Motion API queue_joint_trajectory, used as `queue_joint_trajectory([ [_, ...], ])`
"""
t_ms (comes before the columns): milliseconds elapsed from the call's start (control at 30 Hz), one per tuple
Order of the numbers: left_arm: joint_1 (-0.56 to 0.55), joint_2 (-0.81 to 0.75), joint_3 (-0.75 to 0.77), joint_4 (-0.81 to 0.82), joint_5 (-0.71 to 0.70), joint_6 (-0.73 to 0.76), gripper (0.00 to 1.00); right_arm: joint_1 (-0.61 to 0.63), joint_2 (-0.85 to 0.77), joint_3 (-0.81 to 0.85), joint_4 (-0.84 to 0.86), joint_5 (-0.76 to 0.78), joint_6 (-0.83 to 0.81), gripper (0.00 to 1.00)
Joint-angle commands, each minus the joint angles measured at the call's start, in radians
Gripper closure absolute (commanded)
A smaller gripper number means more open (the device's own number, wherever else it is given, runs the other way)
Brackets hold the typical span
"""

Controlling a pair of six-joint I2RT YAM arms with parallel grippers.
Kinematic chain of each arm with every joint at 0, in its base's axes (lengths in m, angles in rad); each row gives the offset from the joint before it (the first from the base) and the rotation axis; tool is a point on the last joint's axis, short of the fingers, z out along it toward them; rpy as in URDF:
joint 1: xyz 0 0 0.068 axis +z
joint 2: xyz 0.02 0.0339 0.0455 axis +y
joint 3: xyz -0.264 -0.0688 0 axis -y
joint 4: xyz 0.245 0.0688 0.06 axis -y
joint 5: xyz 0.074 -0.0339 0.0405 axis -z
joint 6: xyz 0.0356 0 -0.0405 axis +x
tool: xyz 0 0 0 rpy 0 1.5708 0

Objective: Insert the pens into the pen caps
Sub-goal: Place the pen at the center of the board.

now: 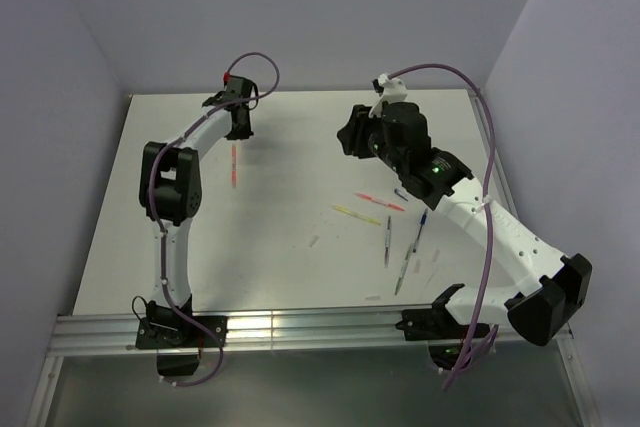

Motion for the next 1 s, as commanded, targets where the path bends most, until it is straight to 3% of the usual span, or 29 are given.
queue_joint_trajectory([
  [0, 0.014, -0.151, 0.084, 0.037, -0.003, -0.084, 0.73, -0.019, -0.006, -0.003, 0.049, 0.017, 0.014, 0.53],
  [33, 0.018, -0.165, 0.101, 0.036, 0.004, -0.101, 0.65, -0.028, -0.009, -0.007, 0.049, 0.02, 0.017, 0.53],
  [67, 0.023, -0.198, 0.118, 0.039, 0.026, -0.118, 0.48, -0.03, -0.012, -0.009, 0.05, 0.023, 0.018, 0.53],
  [133, 0.052, -0.243, 0.122, 0.089, 0.143, -0.126, 0.4, -0.042, -0.02, -0.017, 0.053, 0.036, 0.024, 0.53],
  [167, 0.061, -0.289, 0.112, 0.114, 0.191, -0.129, 0.3, -0.045, -0.025, -0.02, 0.053, 0.039, 0.024, 0.53],
  [200, 0.08, -0.307, 0.092, 0.157, 0.222, -0.135, 0.2, -0.048, -0.029, -0.023, 0.055, 0.039, 0.024, 0.54],
  [233, 0.09, -0.321, 0.092, 0.165, 0.287, -0.141, 0.02, -0.052, -0.031, -0.024, 0.058, 0.034, 0.029, 0.54],
  [267, 0.1, -0.326, 0.099, 0.168, 0.311, -0.149, 0.01, -0.06, -0.029, -0.026, 0.059, 0.03, 0.03, 0.55],
  [400, 0.147, -0.314, 0.153, 0.148, 0.313, -0.152, 0.01, -0.071, -0.032, -0.03, 0.063, 0.007, 0.037, 0.6],
  [467, 0.169, -0.315, 0.15, 0.137, 0.304, -0.158, 0.06, -0.072, -0.032, -0.03, 0.058, -0.003, 0.035, 0.64],
  [567, 0.227, -0.338, 0.075, 0.161, 0.256, -0.222, 0.21, -0.08, -0.032, -0.032, 0.06, -0.025, 0.04, 0.83],
  [667, 0.261, -0.373, -0.02, 0.171, 0.233, -0.261, 0.33, -0.094, -0.023, -0.03, 0.058, -0.044, 0.046, 0.86],
  [800, 0.261, -0.474, -0.221, 0.252, 0.283, -0.304, 0.39, -0.112, -0.006, -0.027, 0.053, -0.078, 0.055, 1.0],
  [967, 0.216, -0.591, -0.368, 0.238, 0.337, -0.298, 0.43, -0.131, 0.004, -0.03, 0.043, -0.038, 0.057, 0.96],
])
